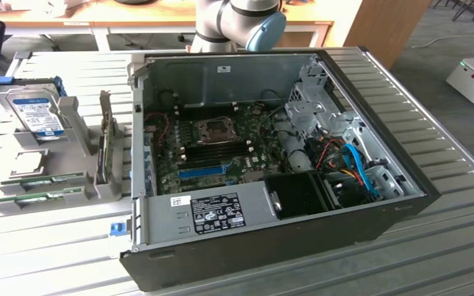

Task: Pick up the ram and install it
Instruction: 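Pick up the ram and move it above insertion slot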

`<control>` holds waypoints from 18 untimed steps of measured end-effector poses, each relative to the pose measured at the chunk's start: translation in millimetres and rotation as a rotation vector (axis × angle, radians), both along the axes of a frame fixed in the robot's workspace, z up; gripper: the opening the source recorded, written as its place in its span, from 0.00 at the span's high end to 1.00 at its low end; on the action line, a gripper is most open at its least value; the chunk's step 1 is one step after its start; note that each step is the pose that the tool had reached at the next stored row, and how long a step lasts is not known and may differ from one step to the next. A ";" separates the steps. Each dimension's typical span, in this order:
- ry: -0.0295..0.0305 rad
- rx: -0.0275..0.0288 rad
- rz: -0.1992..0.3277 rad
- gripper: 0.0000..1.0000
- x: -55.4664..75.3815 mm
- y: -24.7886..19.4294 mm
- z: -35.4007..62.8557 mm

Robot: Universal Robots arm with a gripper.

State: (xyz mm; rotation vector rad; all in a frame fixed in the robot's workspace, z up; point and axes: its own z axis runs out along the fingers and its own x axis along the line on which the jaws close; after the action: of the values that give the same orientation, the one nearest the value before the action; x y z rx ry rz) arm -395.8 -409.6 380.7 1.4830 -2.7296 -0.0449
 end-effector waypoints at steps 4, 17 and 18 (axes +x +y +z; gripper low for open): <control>0.0000 0.0000 0.035 0.89 0.0 0.0 0.0; -0.0001 0.0001 0.148 0.89 0.0 0.0 0.0; 0.0000 0.0000 0.156 0.89 0.0 0.0 0.0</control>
State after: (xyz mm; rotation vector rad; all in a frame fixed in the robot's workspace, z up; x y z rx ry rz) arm -395.8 -409.6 380.7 1.6904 -2.6038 -0.0405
